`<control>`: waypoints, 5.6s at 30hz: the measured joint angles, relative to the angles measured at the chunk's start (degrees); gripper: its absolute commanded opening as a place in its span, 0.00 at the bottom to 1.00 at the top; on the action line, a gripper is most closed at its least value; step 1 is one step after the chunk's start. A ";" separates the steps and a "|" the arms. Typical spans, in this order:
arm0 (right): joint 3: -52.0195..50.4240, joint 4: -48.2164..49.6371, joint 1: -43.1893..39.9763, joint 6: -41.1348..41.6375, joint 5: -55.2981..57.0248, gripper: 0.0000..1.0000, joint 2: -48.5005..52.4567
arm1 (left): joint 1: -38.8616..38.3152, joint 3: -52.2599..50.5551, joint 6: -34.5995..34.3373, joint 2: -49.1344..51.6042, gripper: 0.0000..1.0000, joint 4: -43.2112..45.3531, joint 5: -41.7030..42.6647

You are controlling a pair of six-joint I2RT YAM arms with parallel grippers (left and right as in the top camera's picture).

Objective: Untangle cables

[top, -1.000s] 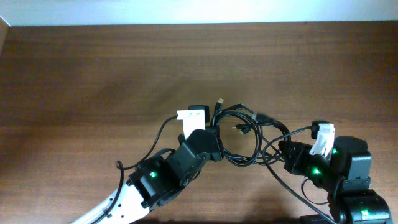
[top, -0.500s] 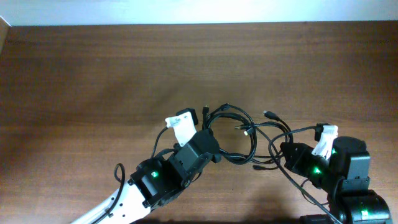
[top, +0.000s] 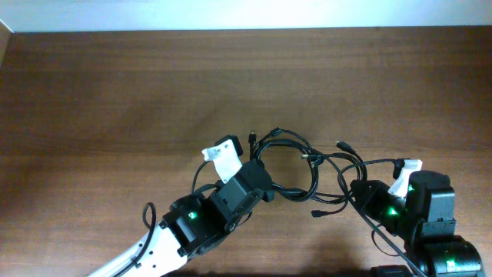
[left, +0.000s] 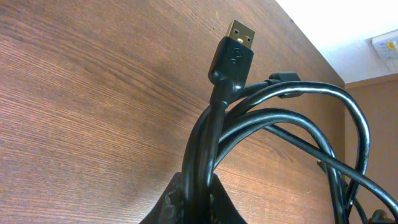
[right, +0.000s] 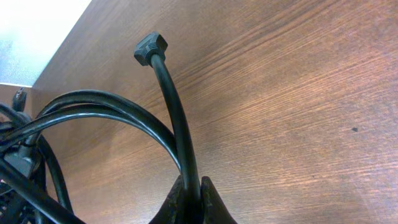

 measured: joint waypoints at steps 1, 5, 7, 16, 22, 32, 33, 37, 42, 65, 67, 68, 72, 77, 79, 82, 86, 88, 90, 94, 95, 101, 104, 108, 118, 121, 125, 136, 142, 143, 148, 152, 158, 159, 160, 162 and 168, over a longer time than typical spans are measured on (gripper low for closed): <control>0.00 -0.04 0.02 0.09 0.24 0.04 0.00 | -0.02 0.00 0.00 0.02 0.00 0.00 0.00; 0.00 -1.57 0.09 0.72 1.49 0.04 0.00 | -0.11 0.00 -0.20 0.07 0.00 0.13 0.33; 0.00 -2.23 0.09 1.75 1.99 0.04 0.00 | -0.26 0.00 -0.22 0.09 0.00 0.22 0.37; 0.00 -3.32 0.20 5.40 4.42 0.04 0.00 | -0.42 0.00 -6.54 0.15 0.00 0.17 0.31; 0.00 -3.50 0.20 6.29 5.97 0.68 1.18 | -0.42 0.00 -9.22 0.15 0.00 -0.22 -0.31; -0.02 -3.13 -0.20 5.90 11.43 1.00 1.38 | 0.94 0.00 -3.76 0.15 0.00 -1.33 -7.06; -0.02 -2.67 -0.20 5.44 11.10 1.00 1.38 | 0.94 0.00 -3.58 0.15 0.00 -1.33 -7.17; -0.02 -0.28 -0.20 2.23 8.44 1.00 1.38 | 0.94 0.00 -3.56 0.15 0.00 -0.63 -7.17; -0.02 2.19 -0.20 -1.49 4.17 1.00 1.38 | 0.94 0.00 -3.82 0.15 0.01 2.99 -6.36; -0.02 7.82 -0.20 -22.86 -19.06 1.00 1.38 | 0.94 0.00 -7.34 1.18 0.00 8.61 -0.42; -0.02 7.82 -0.20 -23.52 -19.34 1.00 1.38 | 0.94 0.00 -7.41 1.20 0.00 8.83 1.38; -0.02 7.82 -0.20 -23.69 -19.52 1.00 1.38 | 0.94 0.00 -7.41 1.20 0.00 8.85 2.19; -0.02 7.85 -0.20 -23.96 -19.96 0.97 1.38 | 0.94 0.00 -7.02 1.18 0.00 8.85 4.11; -0.02 8.02 -0.20 -24.09 -20.15 0.96 1.38 | 0.94 0.00 -6.12 1.20 0.00 9.14 6.67; -0.02 8.02 -0.20 -24.11 -20.15 0.96 1.38 | 0.94 0.00 -5.97 1.25 0.00 9.27 7.50; -0.02 8.02 -0.20 -24.11 -20.13 0.94 1.38 | 0.94 0.00 -5.95 1.77 0.00 9.38 8.83; -0.02 8.07 -0.20 -24.11 -20.15 0.88 1.38 | 0.94 0.00 -5.90 2.69 0.00 9.84 10.95; -0.02 8.07 -0.20 -24.13 -20.15 0.88 1.38 | 0.83 0.00 -5.20 2.78 0.00 11.02 11.58; -0.02 8.09 -0.20 -24.15 -20.15 0.86 1.38 | 0.44 0.00 -3.76 2.78 0.00 12.35 11.98; -0.02 8.24 -0.20 -24.09 -20.15 0.53 1.38 | -0.70 0.00 -1.44 2.80 0.00 13.57 12.52; -0.02 8.31 -0.20 -24.24 -20.15 0.43 1.38 | -0.74 0.00 -0.66 2.80 0.00 13.75 12.66; -0.02 8.92 -0.20 -24.41 -20.20 0.06 1.38 | -0.74 0.00 2.51 2.89 0.09 13.75 12.85; -0.02 8.90 -0.20 -24.15 -20.15 0.04 1.38 | -0.72 0.00 2.71 3.43 0.31 13.77 12.87; -0.02 8.79 -0.20 -24.28 -20.13 0.04 1.55 | -0.92 0.00 2.97 3.58 0.92 14.29 13.35; -0.02 8.70 -0.20 -23.37 -19.45 0.04 1.75 | -0.94 0.00 22.71 3.58 0.99 14.36 13.90; -0.02 8.70 -0.20 -21.38 -17.42 0.04 1.75 | -0.94 0.00 33.68 3.58 0.99 13.57 15.47; -0.02 8.70 -0.20 -20.24 -16.63 0.04 1.75 | -0.94 0.00 40.74 3.58 0.95 12.94 16.74; -0.02 8.70 -0.20 -19.47 -16.39 0.04 1.75 | -0.94 0.00 49.62 3.58 0.99 12.04 17.18; -0.02 8.70 -0.20 -19.34 -16.39 0.04 1.75 | -0.94 0.00 47.89 3.58 0.86 12.04 17.38; -0.02 8.70 -0.20 -19.34 -16.39 0.04 1.75 | -0.94 0.00 48.00 3.58 0.86 12.04 17.38; -0.02 8.70 -0.20 -19.32 -16.39 0.04 1.75 | -0.94 0.00 55.52 3.58 0.95 13.22 18.88; -0.02 8.70 -0.20 -19.30 -16.39 0.04 1.75 | -0.94 0.00 67.47 2.75 0.99 13.64 20.96; -0.02 8.72 -0.20 -19.30 -16.39 0.04 1.75 | -0.94 0.04 84.43 -0.63 1.00 5.42 25.49; -0.02 8.72 -0.20 -19.32 -16.37 0.04 1.75 | -0.94 0.04 87.71 -0.61 1.00 4.90 27.78; -0.02 8.70 -0.20 -19.30 -16.37 0.04 1.75 | -0.94 0.04 90.33 -0.61 1.00 4.85 29.92; -0.02 8.70 -0.20 -19.34 -16.37 0.04 1.75 | -0.94 0.04 96.04 -0.61 1.00 4.83 33.55; -0.02 8.72 -0.20 -19.30 -16.39 0.04 1.95 | -0.94 0.04 113.98 -0.61 0.98 4.83 38.12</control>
